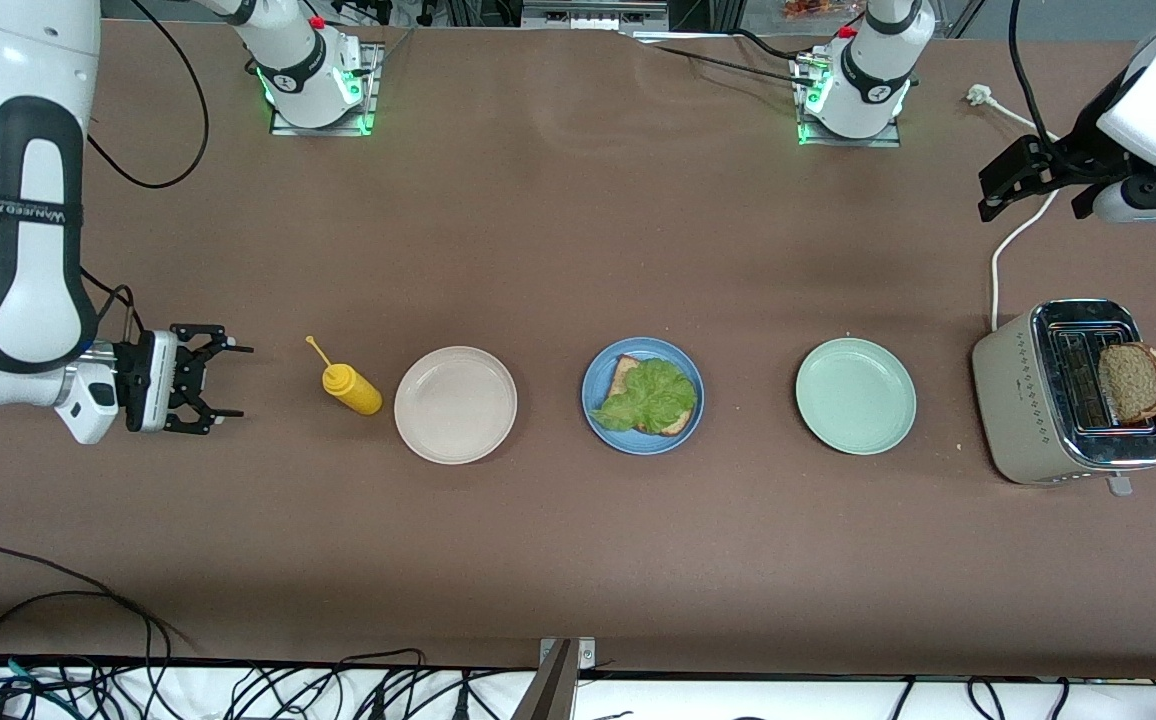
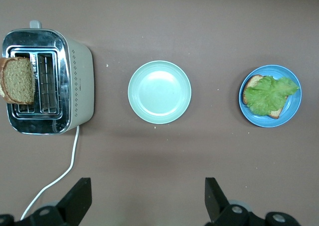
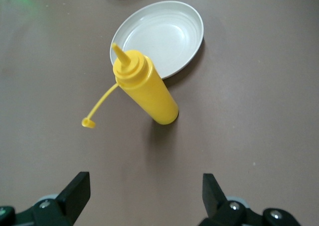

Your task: Make sandwich in blue plate with both arms

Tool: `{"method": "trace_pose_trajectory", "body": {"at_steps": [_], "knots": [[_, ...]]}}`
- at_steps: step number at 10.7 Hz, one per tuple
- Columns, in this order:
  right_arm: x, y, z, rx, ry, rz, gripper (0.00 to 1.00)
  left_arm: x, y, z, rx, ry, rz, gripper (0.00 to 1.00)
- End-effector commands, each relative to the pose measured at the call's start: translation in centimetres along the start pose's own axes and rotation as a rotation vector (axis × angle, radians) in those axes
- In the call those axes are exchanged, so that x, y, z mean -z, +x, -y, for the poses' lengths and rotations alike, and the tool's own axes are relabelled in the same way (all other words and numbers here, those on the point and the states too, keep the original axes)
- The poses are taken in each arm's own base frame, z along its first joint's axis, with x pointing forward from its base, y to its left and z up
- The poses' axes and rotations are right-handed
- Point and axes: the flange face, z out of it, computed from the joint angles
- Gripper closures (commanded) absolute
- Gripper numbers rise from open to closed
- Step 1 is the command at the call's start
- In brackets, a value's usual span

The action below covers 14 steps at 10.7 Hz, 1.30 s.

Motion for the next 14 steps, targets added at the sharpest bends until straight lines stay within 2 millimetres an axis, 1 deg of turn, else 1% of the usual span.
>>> {"method": "trace_pose_trajectory", "body": {"at_steps": [1, 2, 5, 8, 9, 11, 12, 14], "knots": [[4.1, 4.3, 3.3, -0.194, -0.033, 0.117, 0.0, 0.4, -0.6, -0.5, -0.003, 0.007, 0.005, 0.0], [5.4, 5.8, 4.4, -0.266, -0.053, 0.161, 0.0, 0.4, -0.7, -0.2, 0.002, 0.009, 0.014, 0.0], [7.8, 8.6, 7.0, -0.475, -0.122, 0.239, 0.0, 0.4, -0.7, -0.2, 0.002, 0.009, 0.015, 0.0], [10.2, 10.9, 10.0, -0.741, -0.231, 0.279, 0.0, 0.4, -0.6, 0.1, 0.007, 0.009, 0.016, 0.0], [10.6, 11.5, 10.9, -0.845, -0.26, 0.269, 0.0, 0.4, -0.7, -0.1, 0.004, 0.009, 0.014, 0.0], [11.7, 12.2, 12.0, -1.045, -0.314, 0.224, 0.0, 0.3, -0.8, -0.3, 0.001, 0.011, 0.024, 0.0], [12.5, 12.7, 12.7, -1.117, -0.369, 0.227, 0.0, 0.3, -0.8, -0.1, -0.002, 0.014, 0.024, 0.0], [14.6, 14.5, 14.5, -1.157, -0.474, 0.228, 0.0, 0.5, -0.8, -0.4, -0.005, 0.011, 0.02, 0.0]]}}
